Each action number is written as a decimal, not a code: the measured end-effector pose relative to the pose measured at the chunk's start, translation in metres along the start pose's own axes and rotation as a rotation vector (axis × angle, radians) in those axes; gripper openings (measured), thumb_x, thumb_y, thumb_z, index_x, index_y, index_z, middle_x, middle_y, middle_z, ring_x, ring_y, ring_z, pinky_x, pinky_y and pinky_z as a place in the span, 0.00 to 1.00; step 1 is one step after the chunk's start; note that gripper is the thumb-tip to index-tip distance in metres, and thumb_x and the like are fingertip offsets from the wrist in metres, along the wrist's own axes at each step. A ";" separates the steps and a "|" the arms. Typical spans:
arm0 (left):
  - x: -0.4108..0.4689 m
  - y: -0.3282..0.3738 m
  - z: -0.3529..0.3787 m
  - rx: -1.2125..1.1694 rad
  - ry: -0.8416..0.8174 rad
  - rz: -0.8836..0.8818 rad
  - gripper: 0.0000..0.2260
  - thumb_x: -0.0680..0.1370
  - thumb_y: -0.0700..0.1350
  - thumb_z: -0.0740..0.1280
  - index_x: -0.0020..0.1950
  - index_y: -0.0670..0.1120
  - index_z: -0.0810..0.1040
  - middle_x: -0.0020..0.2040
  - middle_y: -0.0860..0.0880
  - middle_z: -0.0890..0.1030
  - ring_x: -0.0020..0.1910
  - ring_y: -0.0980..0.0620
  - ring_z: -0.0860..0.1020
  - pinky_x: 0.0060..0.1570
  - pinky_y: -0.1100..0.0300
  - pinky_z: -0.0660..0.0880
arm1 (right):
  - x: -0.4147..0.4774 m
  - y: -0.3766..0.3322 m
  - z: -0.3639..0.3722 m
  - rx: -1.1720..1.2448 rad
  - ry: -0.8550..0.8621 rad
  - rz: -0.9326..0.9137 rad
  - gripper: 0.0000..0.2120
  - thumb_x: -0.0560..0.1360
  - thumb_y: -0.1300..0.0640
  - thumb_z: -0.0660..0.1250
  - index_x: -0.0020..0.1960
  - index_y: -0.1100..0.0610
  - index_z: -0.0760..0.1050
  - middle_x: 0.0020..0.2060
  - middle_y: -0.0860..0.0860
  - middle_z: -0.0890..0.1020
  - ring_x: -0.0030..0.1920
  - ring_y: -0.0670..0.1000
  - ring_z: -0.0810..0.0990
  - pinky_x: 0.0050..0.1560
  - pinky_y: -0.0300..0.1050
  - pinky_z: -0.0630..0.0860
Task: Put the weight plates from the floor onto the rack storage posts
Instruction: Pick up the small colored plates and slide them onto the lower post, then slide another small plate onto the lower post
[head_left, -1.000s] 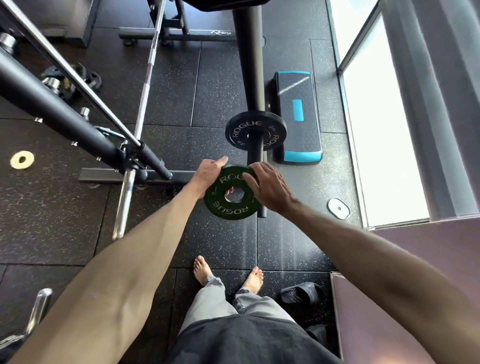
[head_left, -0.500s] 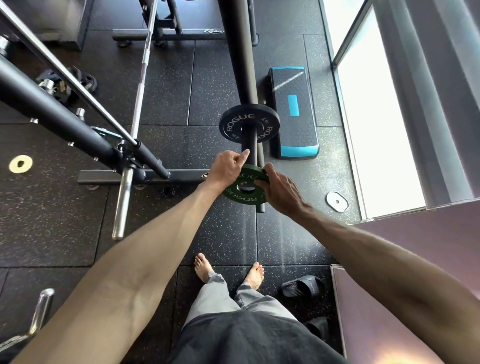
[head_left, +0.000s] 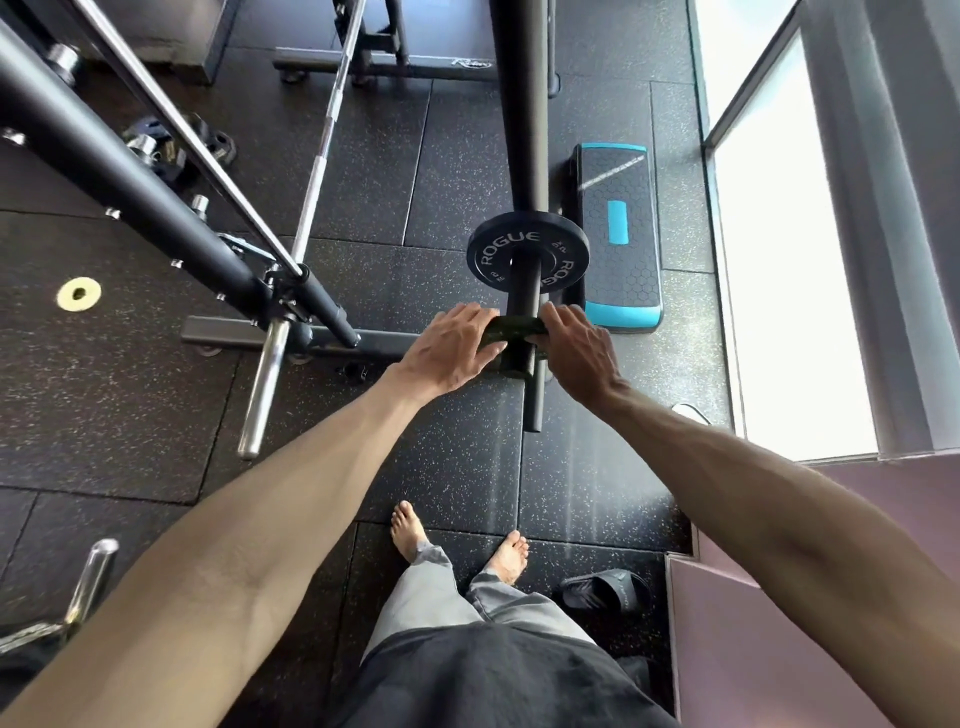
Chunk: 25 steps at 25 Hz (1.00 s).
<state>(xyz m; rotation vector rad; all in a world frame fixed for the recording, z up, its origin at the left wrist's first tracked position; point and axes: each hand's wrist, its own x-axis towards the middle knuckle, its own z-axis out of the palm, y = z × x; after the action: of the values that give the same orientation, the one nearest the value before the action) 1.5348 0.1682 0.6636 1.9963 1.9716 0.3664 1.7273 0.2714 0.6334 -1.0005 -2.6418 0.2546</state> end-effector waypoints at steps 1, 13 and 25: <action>0.003 -0.001 0.000 -0.021 -0.015 -0.040 0.24 0.83 0.51 0.60 0.76 0.41 0.64 0.67 0.43 0.74 0.65 0.46 0.74 0.67 0.47 0.70 | 0.012 0.002 -0.001 -0.017 -0.002 0.019 0.14 0.80 0.50 0.64 0.59 0.59 0.71 0.46 0.55 0.82 0.45 0.53 0.79 0.33 0.42 0.71; 0.015 -0.007 -0.022 -0.103 -0.337 -0.368 0.22 0.84 0.46 0.60 0.78 0.43 0.63 0.75 0.41 0.68 0.70 0.41 0.71 0.69 0.47 0.68 | 0.082 -0.002 -0.007 -0.115 0.007 0.229 0.20 0.77 0.54 0.68 0.65 0.60 0.69 0.61 0.62 0.75 0.62 0.61 0.73 0.56 0.56 0.77; -0.164 -0.095 -0.032 -0.074 -0.253 -0.798 0.15 0.80 0.51 0.61 0.63 0.46 0.77 0.58 0.40 0.81 0.57 0.38 0.80 0.56 0.45 0.78 | 0.062 -0.232 0.051 0.070 -0.565 -0.435 0.12 0.80 0.55 0.60 0.60 0.59 0.74 0.56 0.60 0.79 0.58 0.61 0.76 0.60 0.57 0.73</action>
<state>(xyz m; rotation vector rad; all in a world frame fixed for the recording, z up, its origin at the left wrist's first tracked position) 1.4312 0.0060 0.6615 1.0075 2.3215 -0.0113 1.5230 0.1383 0.6615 -0.3339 -3.2339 0.5922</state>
